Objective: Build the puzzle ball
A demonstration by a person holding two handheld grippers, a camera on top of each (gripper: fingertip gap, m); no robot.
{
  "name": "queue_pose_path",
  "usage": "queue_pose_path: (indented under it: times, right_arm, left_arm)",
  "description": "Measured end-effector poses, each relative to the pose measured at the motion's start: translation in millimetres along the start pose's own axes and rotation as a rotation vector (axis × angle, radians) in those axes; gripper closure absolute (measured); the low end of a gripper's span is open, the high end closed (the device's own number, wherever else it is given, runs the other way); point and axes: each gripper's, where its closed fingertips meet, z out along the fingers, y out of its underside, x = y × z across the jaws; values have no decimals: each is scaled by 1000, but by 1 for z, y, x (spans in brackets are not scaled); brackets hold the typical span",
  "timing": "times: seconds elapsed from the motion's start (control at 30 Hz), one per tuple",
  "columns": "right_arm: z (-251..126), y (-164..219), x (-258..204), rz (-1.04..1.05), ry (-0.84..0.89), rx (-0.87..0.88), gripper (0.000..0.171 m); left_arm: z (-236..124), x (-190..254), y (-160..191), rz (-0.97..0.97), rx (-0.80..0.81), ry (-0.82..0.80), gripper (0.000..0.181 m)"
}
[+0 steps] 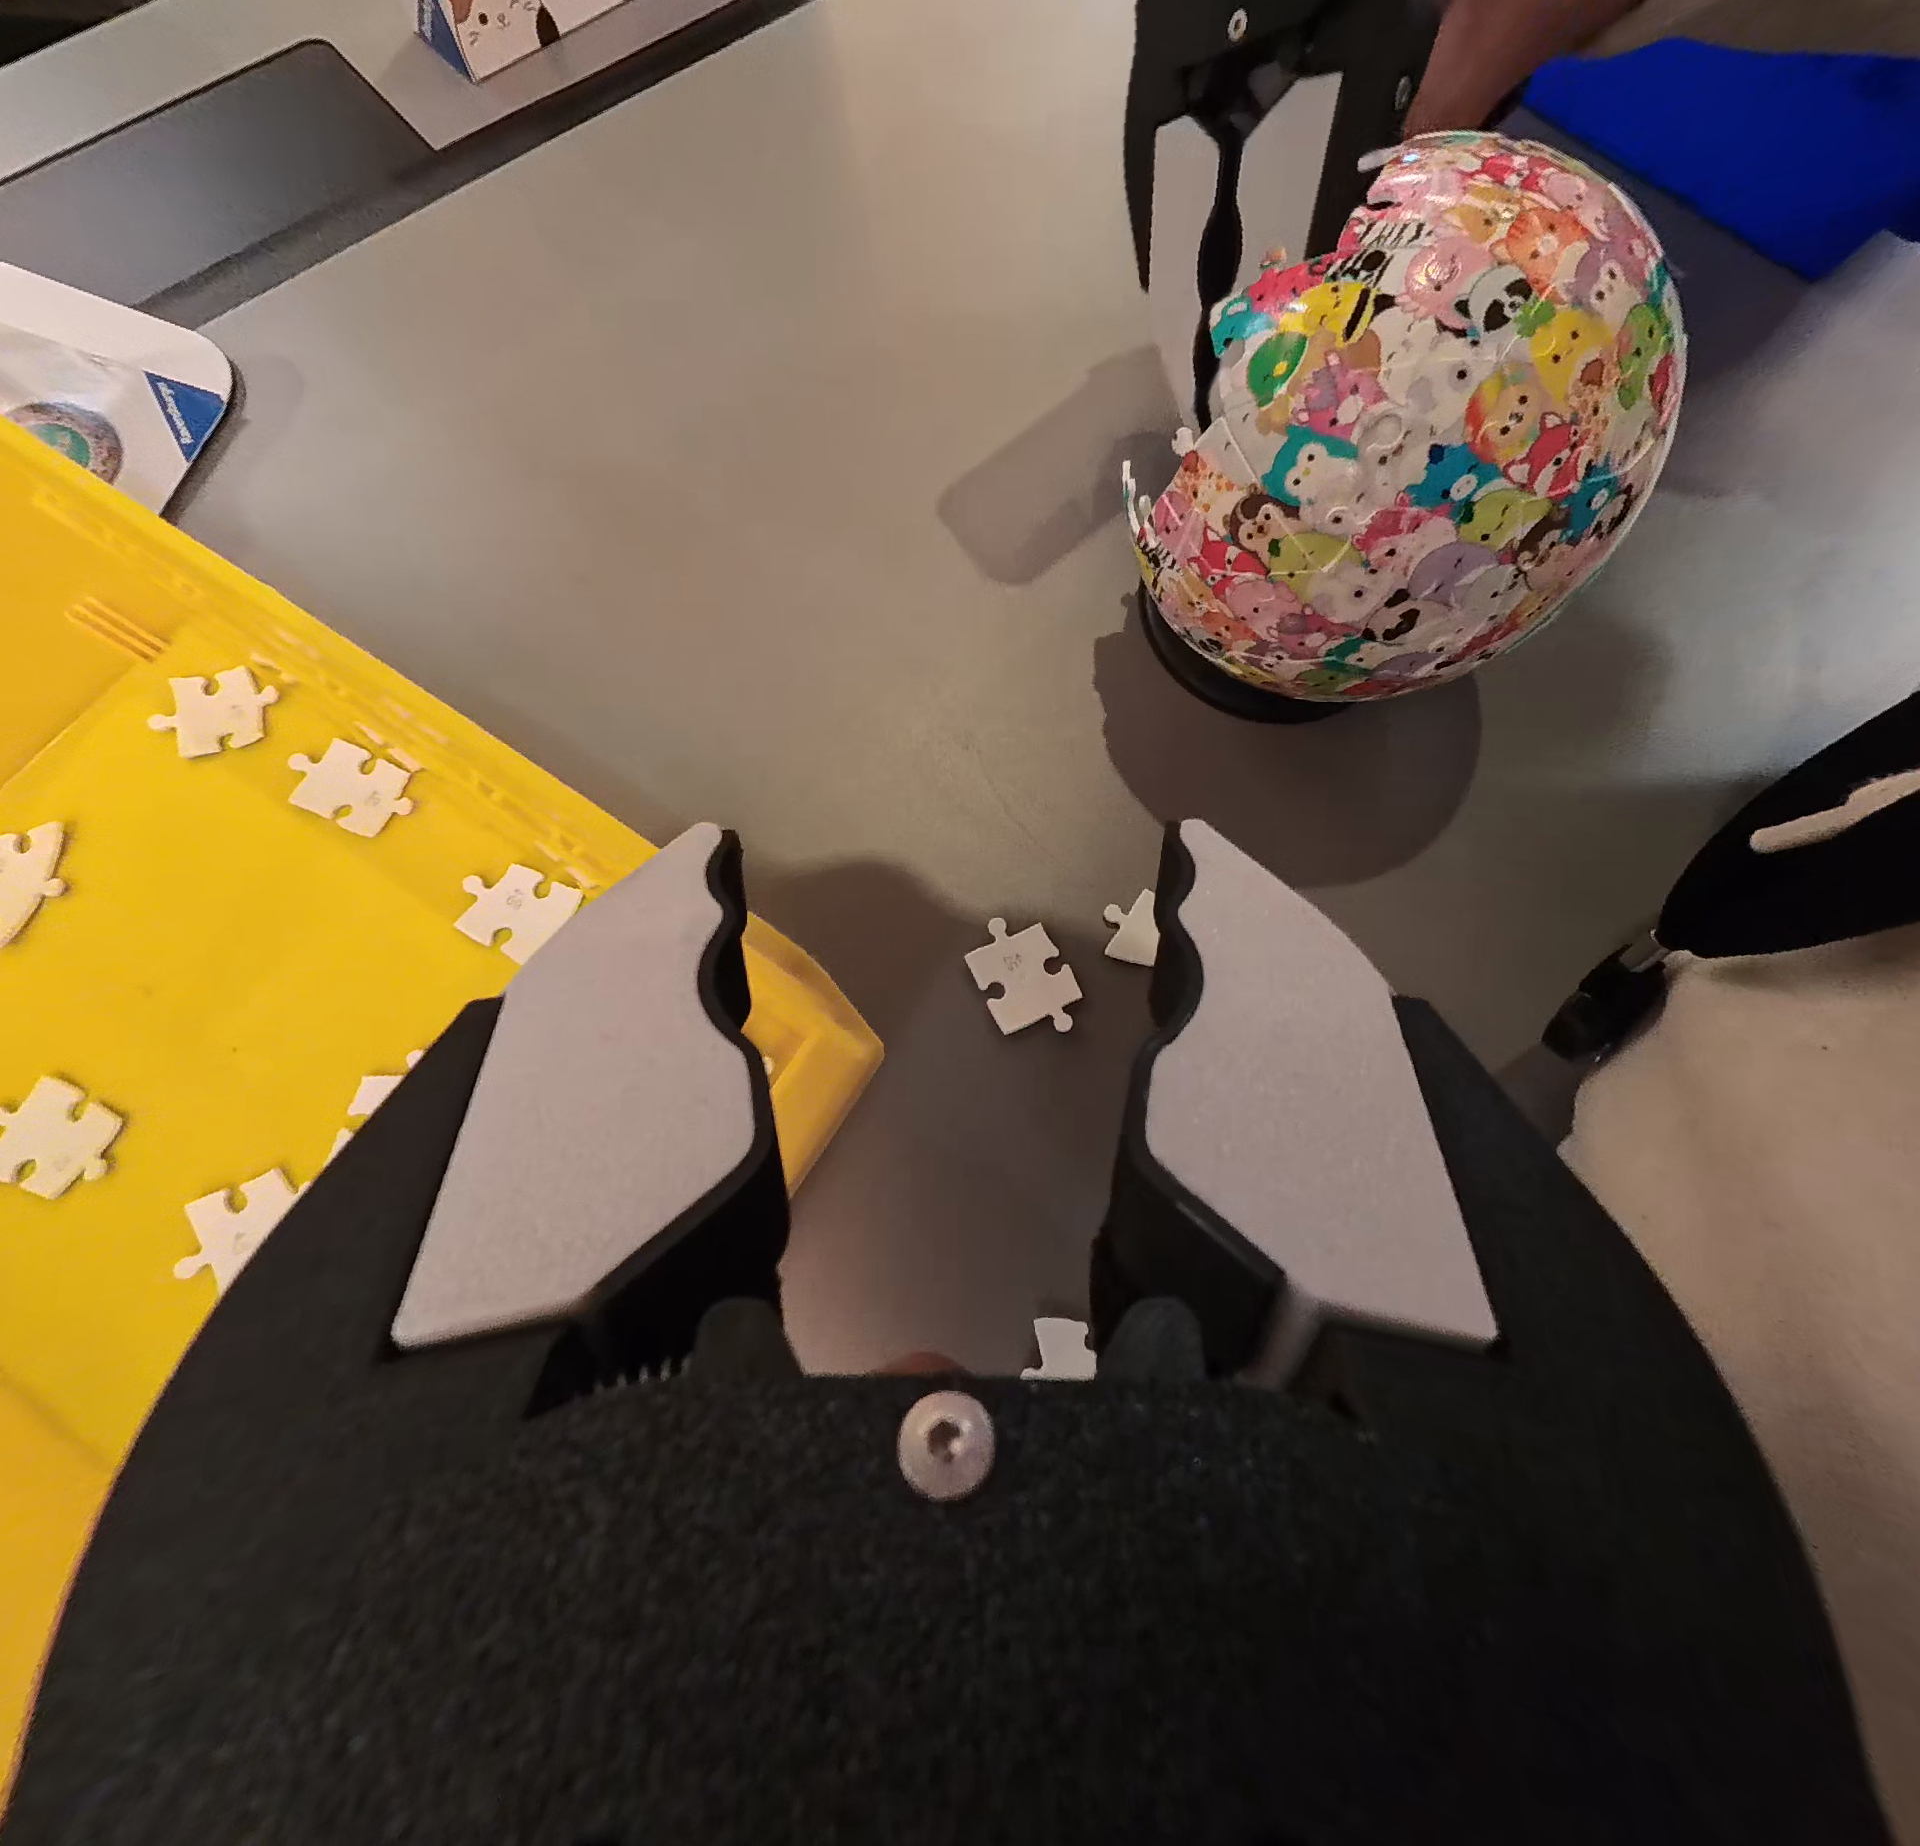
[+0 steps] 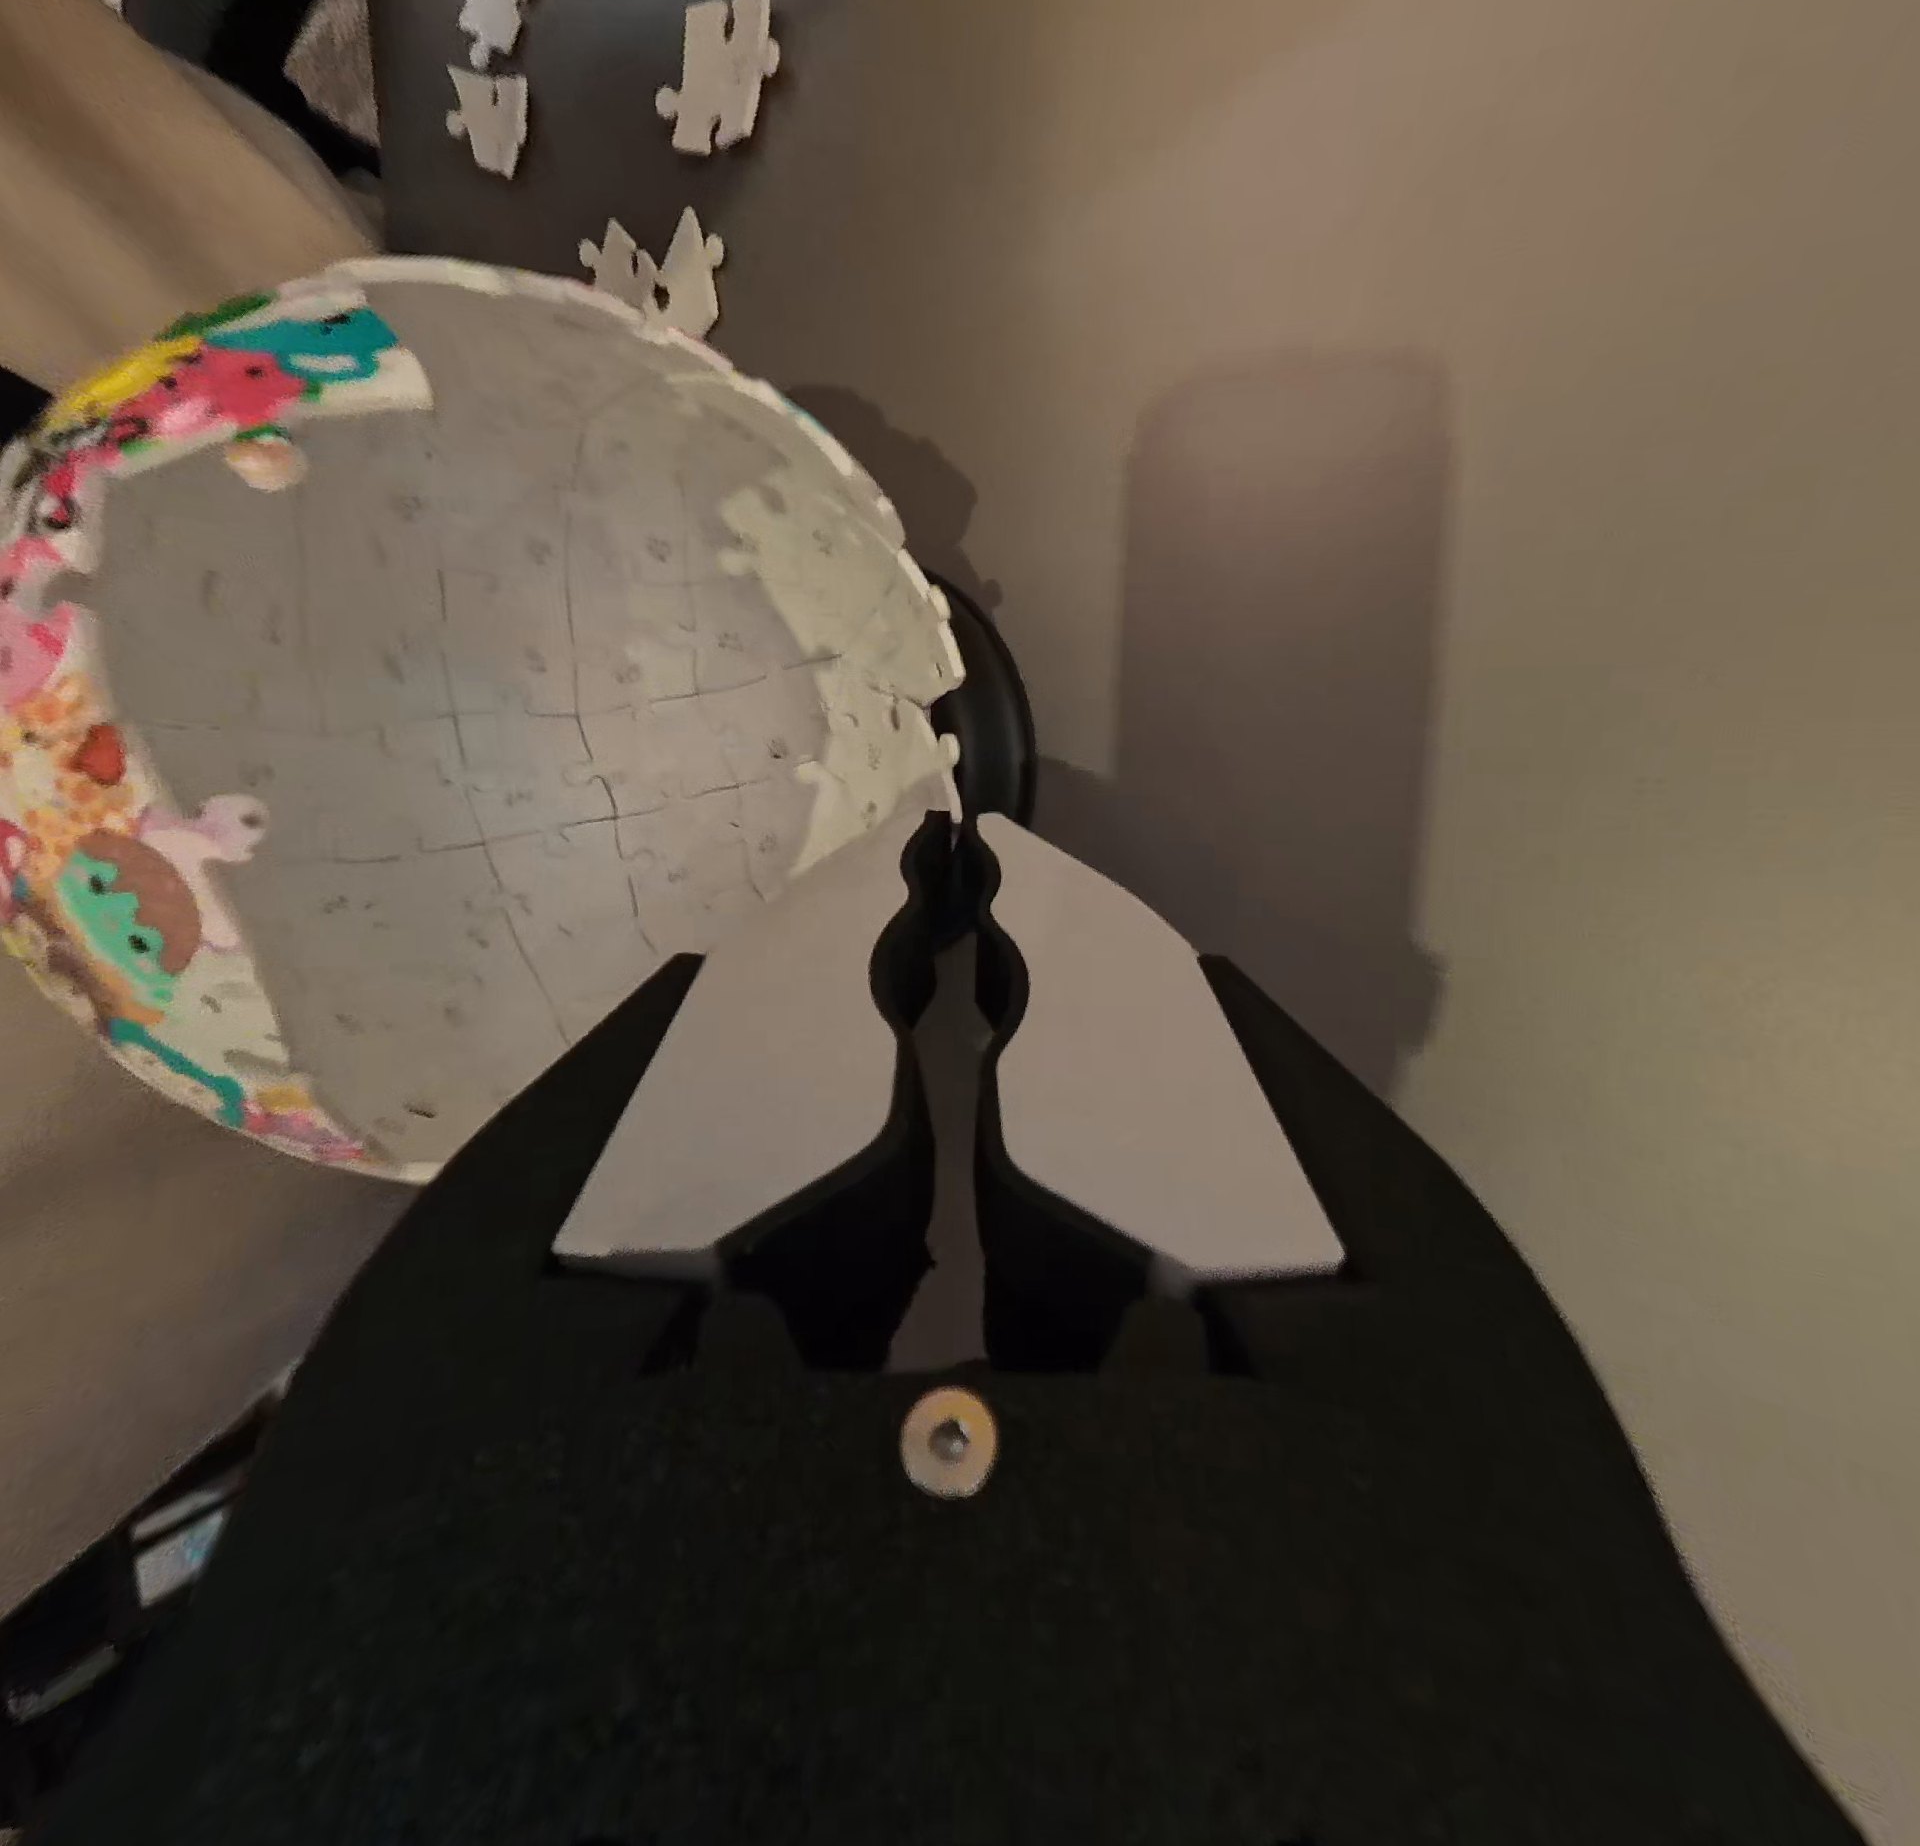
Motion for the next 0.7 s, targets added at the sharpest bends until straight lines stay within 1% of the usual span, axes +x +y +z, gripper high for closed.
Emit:
queue_pose_path:
  times: [0.17, 0.3, 0.5, 0.7]
  right_arm:
    - [-6, 1, -1, 77, -23, 99, 170]
    - [-14, -2, -4, 121, -47, 246, 170]
    - [-23, 0, 2, 181, 31, 464, 170]
    - [-22, 2, -2, 200, 100, 597, 170]
  left_arm:
    - [3, 2, 2, 2, -7, 7, 106]
    - [5, 3, 2, 9, -8, 10, 106]
    - [7, 4, 1, 18, -7, 14, 107]
    - [7, 6, 0, 32, -13, 12, 107]
